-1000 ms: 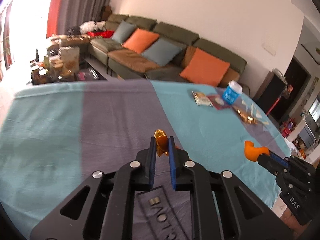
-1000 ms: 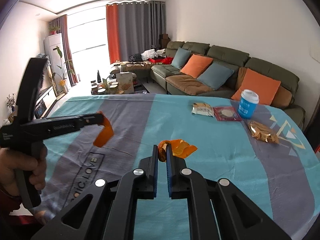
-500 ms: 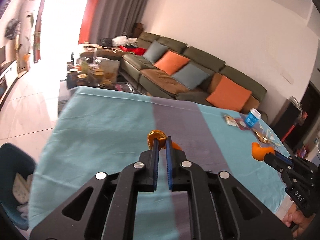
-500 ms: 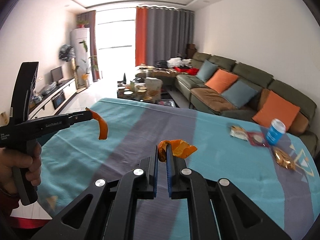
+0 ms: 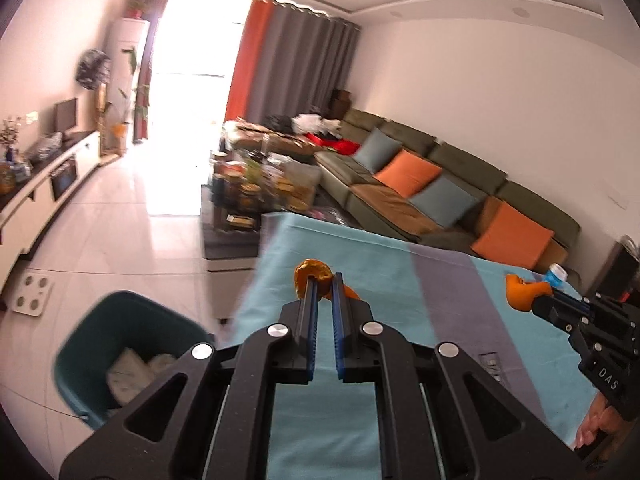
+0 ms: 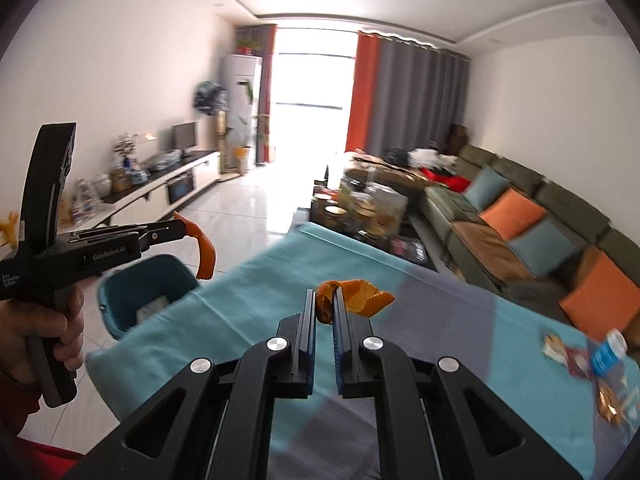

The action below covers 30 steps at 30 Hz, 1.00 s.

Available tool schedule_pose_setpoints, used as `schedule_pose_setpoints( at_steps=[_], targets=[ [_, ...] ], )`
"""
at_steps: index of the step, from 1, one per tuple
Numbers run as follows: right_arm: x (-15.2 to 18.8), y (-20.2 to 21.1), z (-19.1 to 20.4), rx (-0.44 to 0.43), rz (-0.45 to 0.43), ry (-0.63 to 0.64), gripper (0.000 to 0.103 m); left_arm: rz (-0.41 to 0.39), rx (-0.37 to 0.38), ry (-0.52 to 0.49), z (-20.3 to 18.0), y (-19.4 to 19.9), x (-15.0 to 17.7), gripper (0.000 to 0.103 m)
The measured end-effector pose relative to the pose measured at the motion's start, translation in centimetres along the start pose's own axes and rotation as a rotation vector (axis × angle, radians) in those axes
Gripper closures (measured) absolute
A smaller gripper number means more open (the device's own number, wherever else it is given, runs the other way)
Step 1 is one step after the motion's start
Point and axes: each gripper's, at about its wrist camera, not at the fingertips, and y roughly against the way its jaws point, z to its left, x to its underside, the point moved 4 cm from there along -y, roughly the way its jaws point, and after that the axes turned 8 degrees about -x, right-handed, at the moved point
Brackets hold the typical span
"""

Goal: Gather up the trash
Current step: 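Carry both orange peels to the teal bin and release them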

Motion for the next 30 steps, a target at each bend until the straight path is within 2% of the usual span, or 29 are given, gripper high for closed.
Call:
schedule_pose_setpoints(
  at_steps=[8,13,18,23,30],
  targets=[
    [-3.4,-3.9,5.5,-0.151,-0.015,0.085,0.097,-0.028,-0.123,0.055,8.2,3.5,-0.2,0.096],
    [-5.2,-7.3,8.8,-0.296,0.02,0.103,0.097,-0.016,-0.175,0.083,12.2,4.5,0.4,0.096],
    [-6.5,-11.2,12.3,-0.4,0.066,0.123,0.097,0.003,-0.228,0.119,15.8,5.0,1.3,0.096],
    [-6.4,-15.2,15.2,-0.458,0.134,0.135,0.097,0.039,-0.283,0.136,19.2,4.7,2.5,0.096],
    [-5.7,-19.2,17.8,-0.515,0.24,0.124,0.097,0.097,-0.313,0.139,20.6,2.4,4.0,0.096]
  ],
)
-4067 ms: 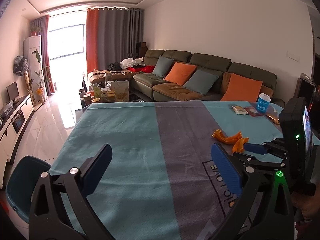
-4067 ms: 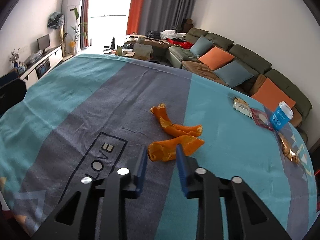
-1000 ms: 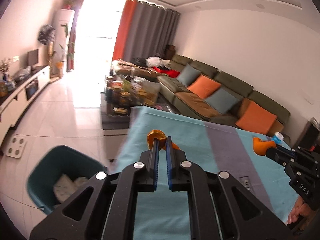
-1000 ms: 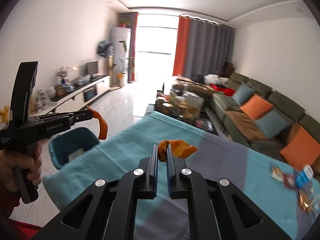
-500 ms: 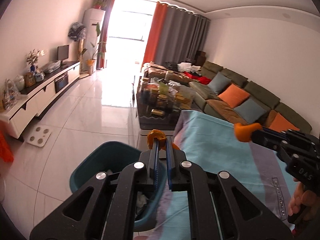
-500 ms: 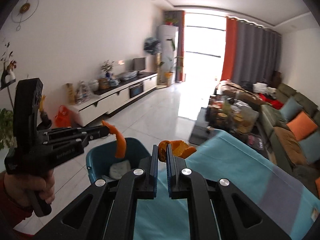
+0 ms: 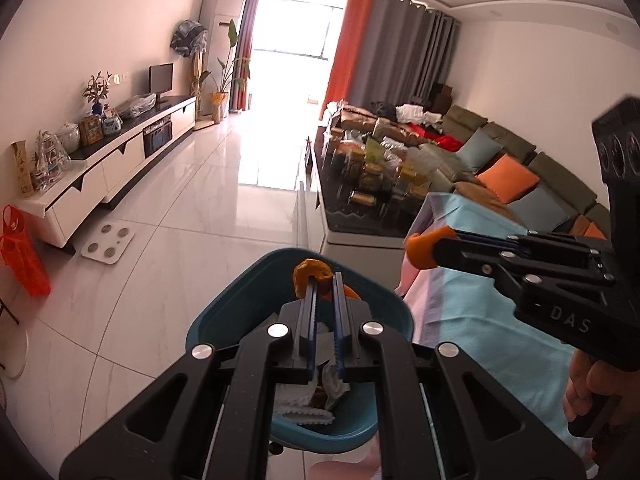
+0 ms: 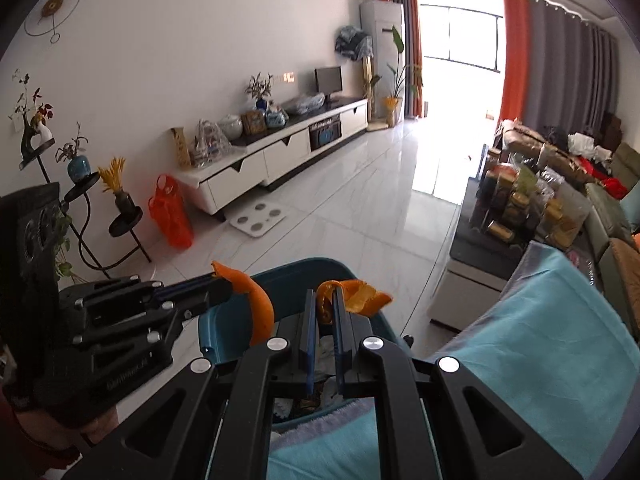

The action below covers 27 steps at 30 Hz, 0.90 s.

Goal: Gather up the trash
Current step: 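Carry both orange peels to the teal bin and release them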

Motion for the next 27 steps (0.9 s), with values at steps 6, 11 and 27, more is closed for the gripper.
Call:
schedule_pose_setpoints(
  at_steps=[6,11,27],
  targets=[
    [1.0,-3.8,-0.3,-0.023,0.085,-0.035,0.097,0.058,-0.025,0.007,-0.6,-3.7,1.2,0.096],
    [1.7,-5.7,-0.8,-0.029,0.135,-0.054,0.096,0.086,-0.051,-0.002,-0.5,-6.2,1.9,0.096],
    [1.3,-7.0,-1.9,-0.009,0.154,-0.096,0.066,0.14,-0.089,0.017,-0.9,-10.5,3.0,0.046]
  ],
)
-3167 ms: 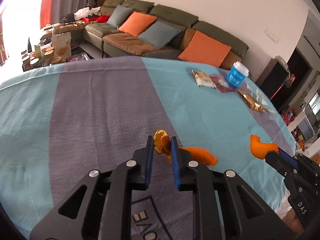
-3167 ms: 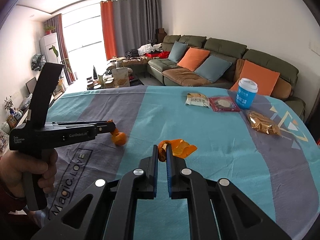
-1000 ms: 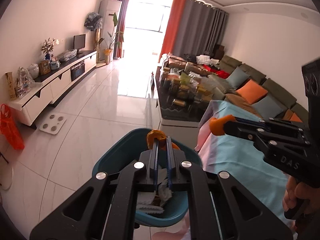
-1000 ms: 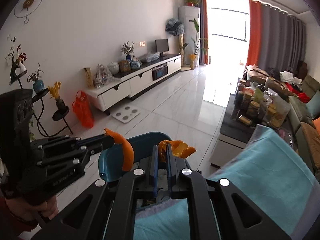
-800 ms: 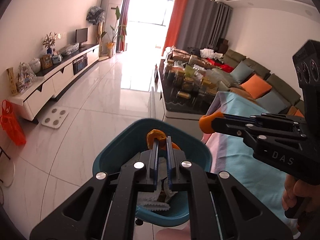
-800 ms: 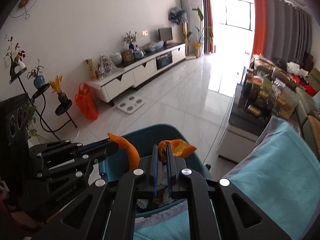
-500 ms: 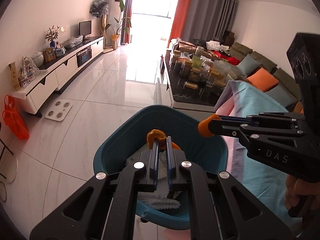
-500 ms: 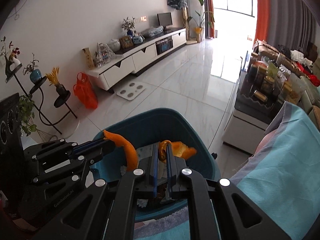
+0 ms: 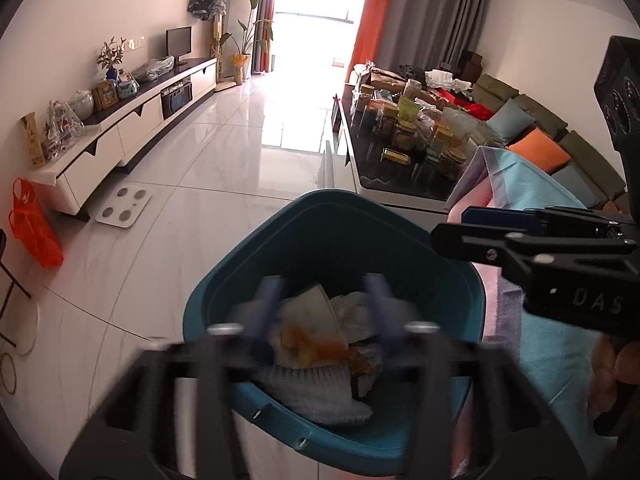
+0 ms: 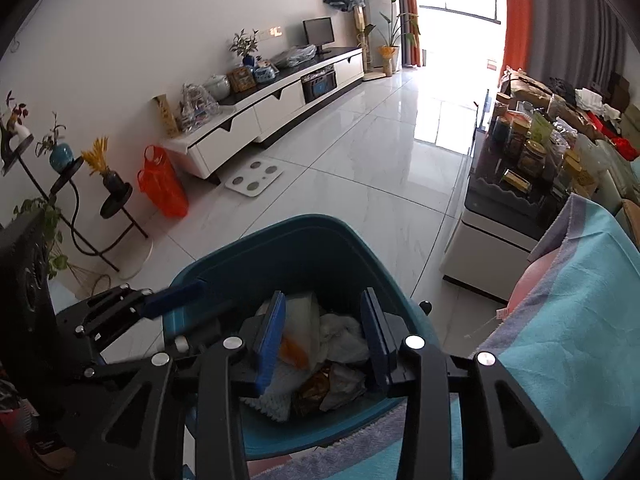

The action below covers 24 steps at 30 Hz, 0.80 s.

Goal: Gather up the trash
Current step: 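Carry both orange peels to the teal bin and release them, then move both grippers back over the table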

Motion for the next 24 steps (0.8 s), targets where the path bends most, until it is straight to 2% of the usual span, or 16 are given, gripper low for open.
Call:
schedule_pose_setpoints(
  at_steps=[2,5,6,7,8,9,11,19,24],
  targets=[
    [0.0,0.5,-0.2,0.006,-0.01,-0.002,0.065,-0.014,-0.017,-0.004,0.0,0.1,0.0,0.045],
    [0.0,1.5,-0.6,0.02,-0.039,-0.01,0.054,-0.035,-0.02,0.022,0.1,0.5,-0.4,0.031],
    [0.0,1.9,-0.8,0.03,-0.052,-0.008,0.053,-0.049,-0.027,0.024,0.1,0.9,-0.6,0.025],
    [-0.1,2.3,-1.0,0.036,-0.059,-0.008,0.053,-0.063,-0.03,0.026,0.1,1.3,-0.7,0.023],
    [-0.1,2.6,-1.1,0.041,-0.067,-0.009,0.048,-0.072,-0.03,0.028,0.1,1.7,-0.7,0.02],
    [-0.1,3.2,-1.3,0.051,-0.083,-0.008,0.042,-0.087,-0.031,0.033,0.1,2.2,-0.9,0.012],
    [0.0,4.2,-1.7,0.077,-0.111,-0.01,0.028,-0.118,-0.043,0.044,0.1,3.3,-1.2,0.006],
    [0.7,8.8,-3.0,0.169,-0.214,-0.015,0.008,-0.2,-0.034,0.025,-1.3,7.5,-2.2,0.006],
    [2.1,11.7,-4.0,0.221,-0.261,-0.025,0.007,-0.23,-0.006,0.015,-2.5,10.2,-2.3,0.006]
  ],
)
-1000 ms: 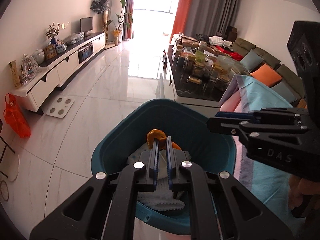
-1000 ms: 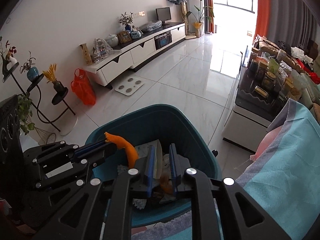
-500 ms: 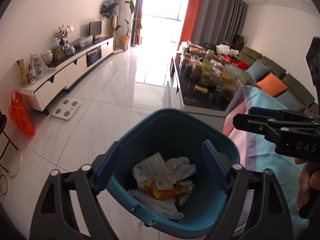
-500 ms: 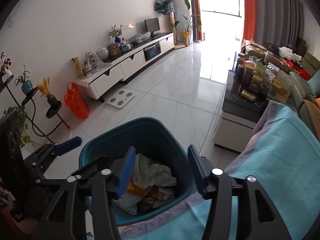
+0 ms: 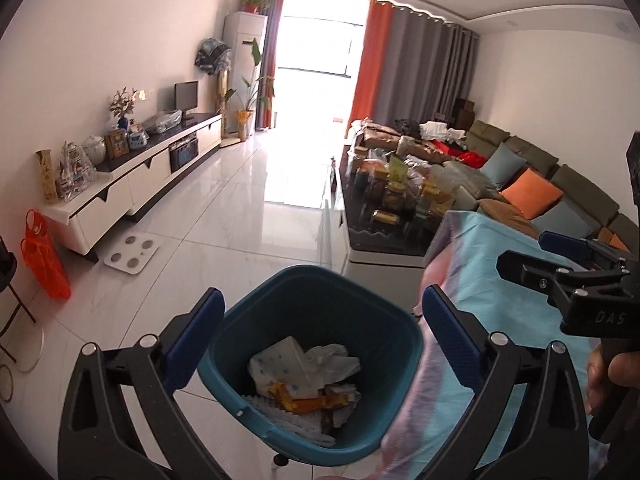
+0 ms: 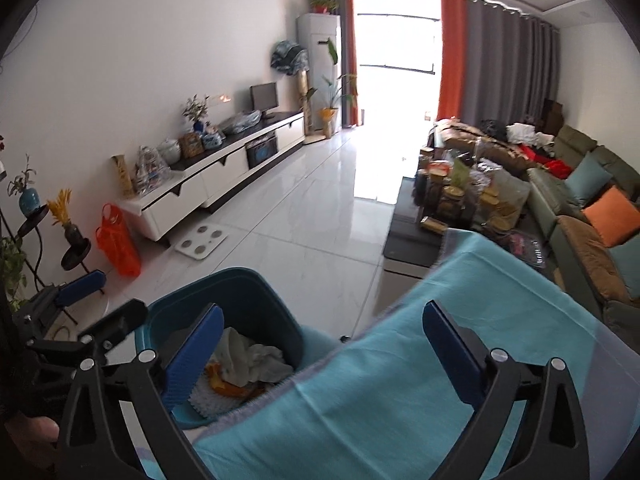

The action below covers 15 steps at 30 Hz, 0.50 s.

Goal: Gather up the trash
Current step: 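Move both grippers back over the table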

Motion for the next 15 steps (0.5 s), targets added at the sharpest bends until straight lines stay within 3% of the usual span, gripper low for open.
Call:
schedule_pose_setpoints(
  at_steps=[15],
  targets=[
    [5.9,12.1,-6.4,0.201,-0.14,-0.109,0.007,-0.122,0.153,-0.097,-9.3,9.5,-0.4,0.005]
  ],
)
